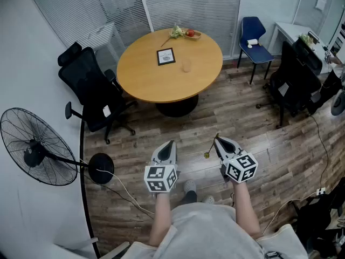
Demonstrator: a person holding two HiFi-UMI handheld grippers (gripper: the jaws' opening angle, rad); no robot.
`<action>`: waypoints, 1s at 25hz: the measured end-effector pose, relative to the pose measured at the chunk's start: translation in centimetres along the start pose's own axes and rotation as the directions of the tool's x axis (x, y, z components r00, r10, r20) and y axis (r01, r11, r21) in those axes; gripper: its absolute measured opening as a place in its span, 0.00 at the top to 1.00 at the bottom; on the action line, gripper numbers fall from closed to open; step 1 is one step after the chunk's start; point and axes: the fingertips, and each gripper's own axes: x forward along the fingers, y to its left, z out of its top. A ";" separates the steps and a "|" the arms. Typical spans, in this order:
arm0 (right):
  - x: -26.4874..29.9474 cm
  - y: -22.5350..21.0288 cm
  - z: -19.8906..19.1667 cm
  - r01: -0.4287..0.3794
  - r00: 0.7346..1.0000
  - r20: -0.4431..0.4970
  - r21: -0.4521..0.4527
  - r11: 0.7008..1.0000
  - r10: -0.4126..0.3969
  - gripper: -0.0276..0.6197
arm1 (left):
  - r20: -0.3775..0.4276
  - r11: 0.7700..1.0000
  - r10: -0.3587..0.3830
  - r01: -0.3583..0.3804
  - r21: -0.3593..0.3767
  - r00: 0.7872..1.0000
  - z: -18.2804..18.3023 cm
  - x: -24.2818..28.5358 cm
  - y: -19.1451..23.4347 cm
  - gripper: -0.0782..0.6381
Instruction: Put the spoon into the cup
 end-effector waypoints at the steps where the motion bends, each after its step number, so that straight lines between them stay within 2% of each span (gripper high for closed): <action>1: 0.3 -0.1 0.0 0.002 1.000 0.000 0.002 1.000 -0.002 0.95 | -0.001 1.000 -0.002 0.002 -0.003 1.000 0.1 0.3 0.3 0.88; 9: 1.6 -1.9 -0.3 0.052 0.999 -0.014 0.015 0.999 -0.051 0.95 | -0.020 0.999 -0.046 0.046 -0.017 0.999 -0.2 3.3 1.1 0.88; 12: 2.1 -2.9 0.3 0.065 0.998 0.019 0.048 0.997 -0.066 0.95 | -0.030 0.997 -0.076 0.076 -0.015 0.997 -0.1 4.9 1.3 0.88; 15: 4.1 -3.1 1.3 0.050 0.997 0.054 0.052 0.997 -0.053 0.95 | -0.029 0.996 -0.092 0.092 -0.004 0.995 0.7 6.4 2.6 0.88; 25: 10.4 -3.0 2.3 0.047 0.997 0.059 0.032 0.998 -0.049 0.95 | -0.033 0.993 -0.115 0.114 -0.026 0.993 1.8 10.4 8.4 0.88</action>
